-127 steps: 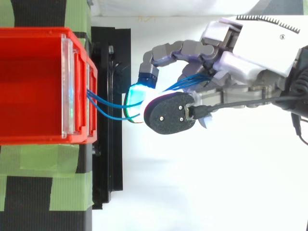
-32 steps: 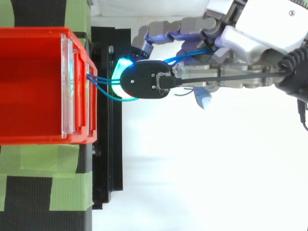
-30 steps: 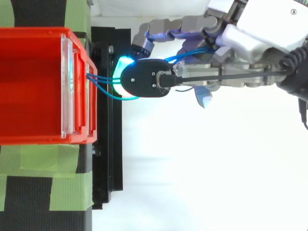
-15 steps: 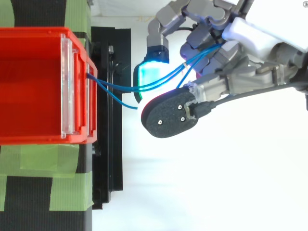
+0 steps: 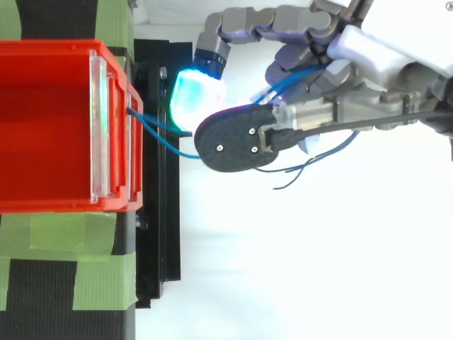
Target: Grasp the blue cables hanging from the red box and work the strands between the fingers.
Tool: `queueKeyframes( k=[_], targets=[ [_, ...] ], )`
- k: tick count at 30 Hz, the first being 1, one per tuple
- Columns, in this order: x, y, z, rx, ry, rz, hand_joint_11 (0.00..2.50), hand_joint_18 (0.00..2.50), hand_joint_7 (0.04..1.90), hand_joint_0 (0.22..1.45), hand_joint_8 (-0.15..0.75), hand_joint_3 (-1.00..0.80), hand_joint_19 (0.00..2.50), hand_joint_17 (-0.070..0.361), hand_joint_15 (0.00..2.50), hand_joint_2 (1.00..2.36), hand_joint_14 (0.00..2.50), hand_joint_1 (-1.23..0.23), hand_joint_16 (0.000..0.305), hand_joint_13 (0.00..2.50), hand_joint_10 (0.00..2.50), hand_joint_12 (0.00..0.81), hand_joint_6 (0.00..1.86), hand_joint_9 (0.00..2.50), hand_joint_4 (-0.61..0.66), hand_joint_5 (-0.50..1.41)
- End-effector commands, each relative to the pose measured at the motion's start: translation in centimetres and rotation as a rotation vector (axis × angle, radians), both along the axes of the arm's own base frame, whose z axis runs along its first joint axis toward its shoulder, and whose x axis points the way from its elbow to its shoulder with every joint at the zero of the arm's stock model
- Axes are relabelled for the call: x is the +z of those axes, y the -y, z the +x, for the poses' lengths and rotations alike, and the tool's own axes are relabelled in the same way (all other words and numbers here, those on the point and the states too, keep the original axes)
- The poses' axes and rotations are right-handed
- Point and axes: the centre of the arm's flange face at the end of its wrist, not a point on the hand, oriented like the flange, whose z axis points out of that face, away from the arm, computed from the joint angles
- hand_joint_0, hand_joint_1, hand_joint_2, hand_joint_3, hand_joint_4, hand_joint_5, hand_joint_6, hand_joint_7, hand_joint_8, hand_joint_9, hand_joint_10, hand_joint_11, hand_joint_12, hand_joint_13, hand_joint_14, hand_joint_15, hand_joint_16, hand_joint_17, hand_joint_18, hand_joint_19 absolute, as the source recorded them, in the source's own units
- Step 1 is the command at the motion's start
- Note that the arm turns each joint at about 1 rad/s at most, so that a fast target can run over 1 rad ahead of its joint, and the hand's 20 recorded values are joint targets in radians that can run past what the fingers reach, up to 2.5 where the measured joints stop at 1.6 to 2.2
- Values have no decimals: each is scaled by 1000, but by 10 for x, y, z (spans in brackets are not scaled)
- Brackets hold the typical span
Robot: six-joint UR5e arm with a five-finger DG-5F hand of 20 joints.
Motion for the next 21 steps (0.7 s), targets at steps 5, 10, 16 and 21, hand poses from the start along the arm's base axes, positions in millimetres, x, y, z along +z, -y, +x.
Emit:
queueKeyframes(
  k=[5,10,16,21],
  targets=[
    [0,0,-1,-1,-7,-2,2500,2458,1255,831,499,-760,721,174,1564,1008,2500,-641,232,1855,2500,588,414,1727,221,240],
    [0,0,-1,-1,-7,-2,2500,2458,1200,901,499,-537,721,174,1564,1013,2500,-678,232,1855,2500,588,525,1727,211,199],
    [0,0,-1,-1,-7,-2,2500,2458,1105,806,499,-936,721,174,1564,1002,2500,-710,232,1855,2500,588,669,1727,225,53],
    [-1,0,-1,-1,-7,-2,2500,2458,1095,746,499,-1000,721,174,1564,1000,2500,-694,232,1855,2500,588,688,1727,246,27]
  ],
)
